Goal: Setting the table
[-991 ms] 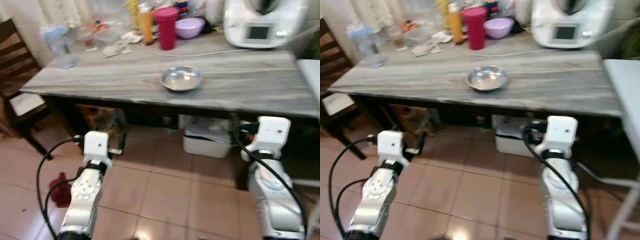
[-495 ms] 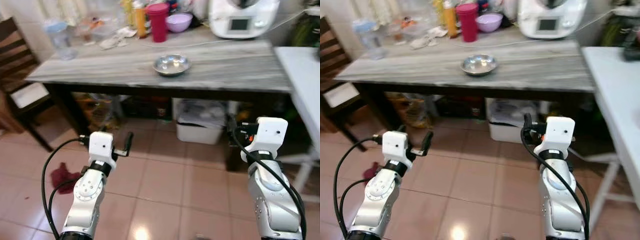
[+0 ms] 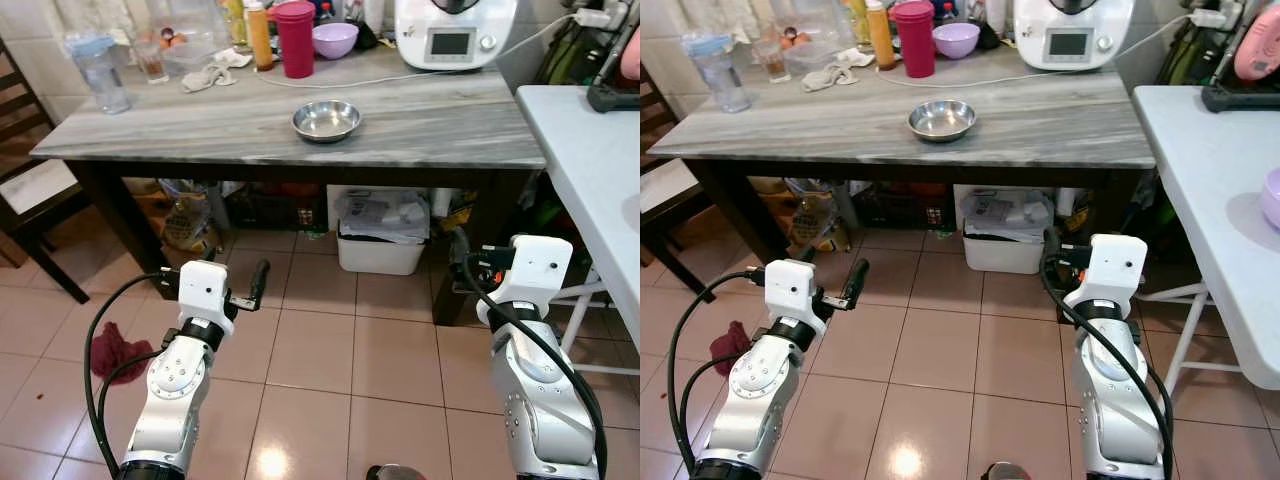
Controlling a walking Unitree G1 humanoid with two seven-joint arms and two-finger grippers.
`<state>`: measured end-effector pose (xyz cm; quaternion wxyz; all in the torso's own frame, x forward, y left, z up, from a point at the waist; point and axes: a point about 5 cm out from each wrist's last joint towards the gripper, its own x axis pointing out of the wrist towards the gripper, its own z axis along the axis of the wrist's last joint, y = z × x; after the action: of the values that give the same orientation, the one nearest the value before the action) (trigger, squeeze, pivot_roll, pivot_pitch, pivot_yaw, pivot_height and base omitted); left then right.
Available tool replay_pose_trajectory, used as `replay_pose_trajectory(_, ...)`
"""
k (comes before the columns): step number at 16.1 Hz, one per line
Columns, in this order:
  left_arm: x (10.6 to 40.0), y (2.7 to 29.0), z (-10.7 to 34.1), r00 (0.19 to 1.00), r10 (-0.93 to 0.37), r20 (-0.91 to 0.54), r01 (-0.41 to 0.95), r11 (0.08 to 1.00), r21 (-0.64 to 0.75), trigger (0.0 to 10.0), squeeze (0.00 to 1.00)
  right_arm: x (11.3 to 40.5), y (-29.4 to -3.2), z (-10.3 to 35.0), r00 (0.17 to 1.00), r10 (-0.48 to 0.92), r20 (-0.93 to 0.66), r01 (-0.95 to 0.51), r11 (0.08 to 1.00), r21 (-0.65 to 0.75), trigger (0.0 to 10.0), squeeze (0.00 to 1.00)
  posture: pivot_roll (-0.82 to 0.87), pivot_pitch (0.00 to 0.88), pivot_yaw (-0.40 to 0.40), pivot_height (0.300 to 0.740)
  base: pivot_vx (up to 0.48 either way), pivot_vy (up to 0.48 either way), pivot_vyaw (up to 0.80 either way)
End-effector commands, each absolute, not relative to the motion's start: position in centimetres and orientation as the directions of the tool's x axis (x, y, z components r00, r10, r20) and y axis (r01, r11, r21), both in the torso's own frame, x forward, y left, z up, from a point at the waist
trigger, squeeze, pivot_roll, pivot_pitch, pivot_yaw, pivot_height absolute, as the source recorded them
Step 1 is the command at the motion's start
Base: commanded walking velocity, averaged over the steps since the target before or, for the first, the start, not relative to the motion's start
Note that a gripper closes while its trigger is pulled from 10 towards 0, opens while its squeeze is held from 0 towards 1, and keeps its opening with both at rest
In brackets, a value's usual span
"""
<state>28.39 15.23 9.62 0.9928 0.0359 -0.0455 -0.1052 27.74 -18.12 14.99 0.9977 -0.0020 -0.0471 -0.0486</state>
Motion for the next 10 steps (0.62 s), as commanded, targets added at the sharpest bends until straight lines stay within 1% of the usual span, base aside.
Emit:
replay_pose_trajectory(1, 28.53, 15.28, 9.86, 0.972, -0.221, 0.085, 0.214, 0.973, 0.081, 10.0, 0.0, 27.92, -17.77, 15.08, 0.992, -0.081, 0.093, 0.082, 0.997, -0.012, 10.0, 0.0, -0.24, 0.075, 0.078, 0.74, 0.0, -0.3, 0.0)
replay_pose_trajectory(5, 28.5, 14.99, 9.8, 0.969, -0.232, 0.082, 0.226, 0.971, 0.077, 10.0, 0.0, 27.88, -17.7, 15.15, 0.994, -0.069, 0.09, 0.068, 0.998, 0.021, 10.0, 0.0, -0.25, 0.078, 0.075, 0.74, 0.0, -0.328, 0.0)
replay_pose_trajectory(10, 28.41, 14.87, 9.69, 0.968, -0.239, 0.077, 0.234, 0.969, 0.075, 10.0, 0.0, 27.86, -17.8, 15.12, 0.994, -0.07, 0.085, 0.069, 0.998, 0.017, 10.0, 0.0, -0.25, 0.08, 0.076, 0.74, 0.0, -0.365, -0.53)
